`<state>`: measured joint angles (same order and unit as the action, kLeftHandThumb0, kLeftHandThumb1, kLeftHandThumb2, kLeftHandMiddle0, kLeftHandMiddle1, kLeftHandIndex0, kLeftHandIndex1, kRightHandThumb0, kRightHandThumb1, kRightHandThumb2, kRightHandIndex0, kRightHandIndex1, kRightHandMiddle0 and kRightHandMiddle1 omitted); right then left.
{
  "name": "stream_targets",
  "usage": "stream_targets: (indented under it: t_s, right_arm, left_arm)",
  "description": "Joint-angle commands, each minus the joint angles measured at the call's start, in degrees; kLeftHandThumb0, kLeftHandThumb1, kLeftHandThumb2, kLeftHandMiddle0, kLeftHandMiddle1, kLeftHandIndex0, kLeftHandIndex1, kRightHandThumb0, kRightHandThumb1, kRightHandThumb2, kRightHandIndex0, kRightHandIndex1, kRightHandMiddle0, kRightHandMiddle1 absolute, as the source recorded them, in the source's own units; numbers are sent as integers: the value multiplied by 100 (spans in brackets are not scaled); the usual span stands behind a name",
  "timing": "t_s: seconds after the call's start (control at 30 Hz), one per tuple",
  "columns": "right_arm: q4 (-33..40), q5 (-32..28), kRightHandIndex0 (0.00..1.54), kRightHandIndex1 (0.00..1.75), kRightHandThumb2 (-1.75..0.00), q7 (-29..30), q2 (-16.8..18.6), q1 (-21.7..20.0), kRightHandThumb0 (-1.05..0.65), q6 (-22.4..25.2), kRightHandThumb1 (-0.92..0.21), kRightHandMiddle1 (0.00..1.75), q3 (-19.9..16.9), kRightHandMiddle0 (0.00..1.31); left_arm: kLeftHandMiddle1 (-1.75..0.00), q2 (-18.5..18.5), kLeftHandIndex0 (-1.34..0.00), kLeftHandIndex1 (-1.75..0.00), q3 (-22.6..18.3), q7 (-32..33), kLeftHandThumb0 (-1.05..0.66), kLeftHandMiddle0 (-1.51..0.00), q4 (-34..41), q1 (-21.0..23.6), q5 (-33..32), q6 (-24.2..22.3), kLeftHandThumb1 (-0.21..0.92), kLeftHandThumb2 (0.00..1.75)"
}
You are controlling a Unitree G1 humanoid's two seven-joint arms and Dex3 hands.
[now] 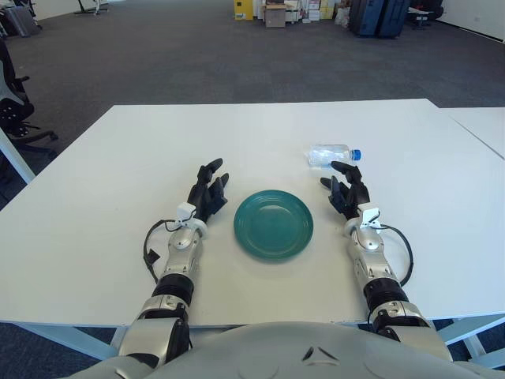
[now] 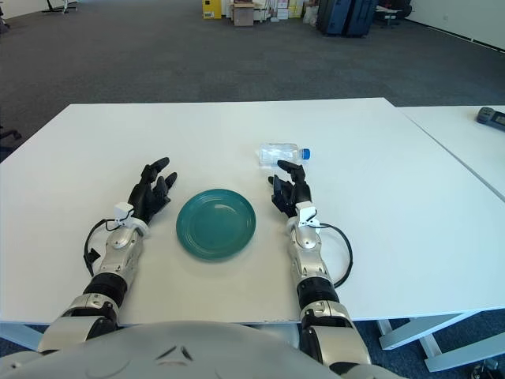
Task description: Put the bottle into the plate.
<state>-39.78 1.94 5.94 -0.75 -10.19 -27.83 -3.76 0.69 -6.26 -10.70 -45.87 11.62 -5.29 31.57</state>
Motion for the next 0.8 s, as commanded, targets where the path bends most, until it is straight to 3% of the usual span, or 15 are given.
stream_targets:
  t_s: [0.0,0.77]
  right_arm:
    - [-205,34,53,47,-68,-5,-16,23,-61,129,-92,98,8,5]
    - [-355,-36,54,49,-63,-27,20,-84,-57,-93,-92,99,-53,3]
  left_arm:
    - [-1,19,0,-81,-22,67,-79,-50,-91,140,8,-42,92,88]
    - [-1,12,-1,-82,-72,48,-77,-51,-228,239,-15,-3,92,88]
